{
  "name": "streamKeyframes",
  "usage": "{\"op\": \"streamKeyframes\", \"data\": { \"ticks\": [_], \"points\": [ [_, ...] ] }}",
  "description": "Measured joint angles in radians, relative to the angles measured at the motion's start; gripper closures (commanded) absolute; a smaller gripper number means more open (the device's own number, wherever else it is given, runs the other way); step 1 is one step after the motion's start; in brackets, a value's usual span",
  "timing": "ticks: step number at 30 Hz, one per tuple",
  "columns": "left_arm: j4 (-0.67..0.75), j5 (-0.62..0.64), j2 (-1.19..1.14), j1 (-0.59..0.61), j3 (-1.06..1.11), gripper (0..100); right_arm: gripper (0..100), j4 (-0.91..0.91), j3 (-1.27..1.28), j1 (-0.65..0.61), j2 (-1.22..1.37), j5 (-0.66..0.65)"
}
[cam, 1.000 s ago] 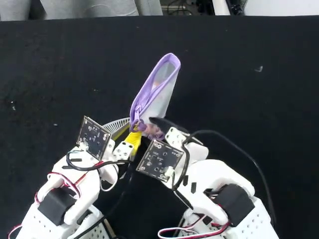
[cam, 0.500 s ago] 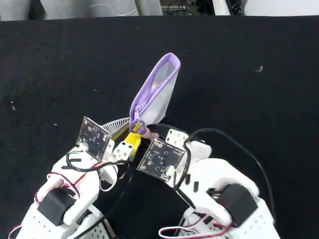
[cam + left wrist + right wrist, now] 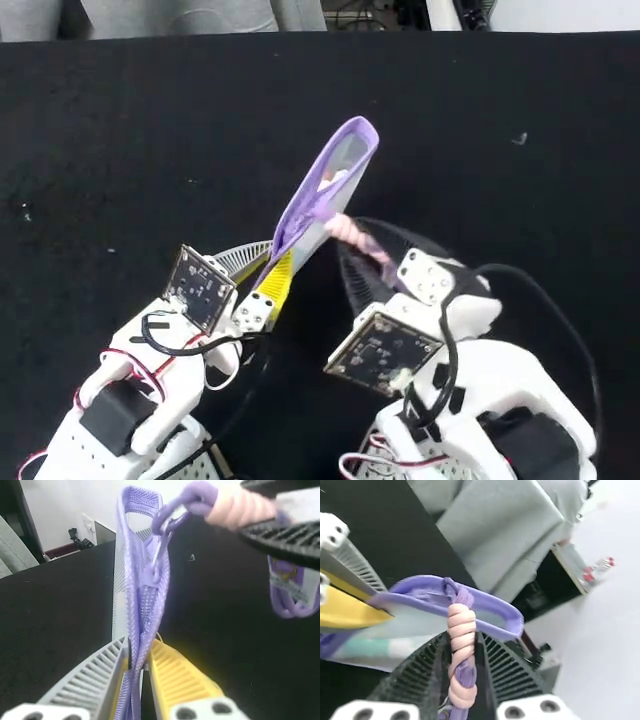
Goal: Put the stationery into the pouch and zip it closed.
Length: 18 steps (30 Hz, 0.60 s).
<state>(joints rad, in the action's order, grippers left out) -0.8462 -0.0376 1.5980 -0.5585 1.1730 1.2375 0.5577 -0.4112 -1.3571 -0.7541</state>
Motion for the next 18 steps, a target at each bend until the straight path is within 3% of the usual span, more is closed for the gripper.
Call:
{"op": "streamKeyframes", "data": {
  "ticks": [13,18],
  "points": [
    [-0.002,0.002,0.0,0.0,0.0,97,98.7,-0.132,-0.003,0.173,-0.011,-0.051],
    [-0.002,0.002,0.0,0.002,0.0,97,97.3,-0.158,-0.017,0.216,0.098,-0.028]
  ]
}}
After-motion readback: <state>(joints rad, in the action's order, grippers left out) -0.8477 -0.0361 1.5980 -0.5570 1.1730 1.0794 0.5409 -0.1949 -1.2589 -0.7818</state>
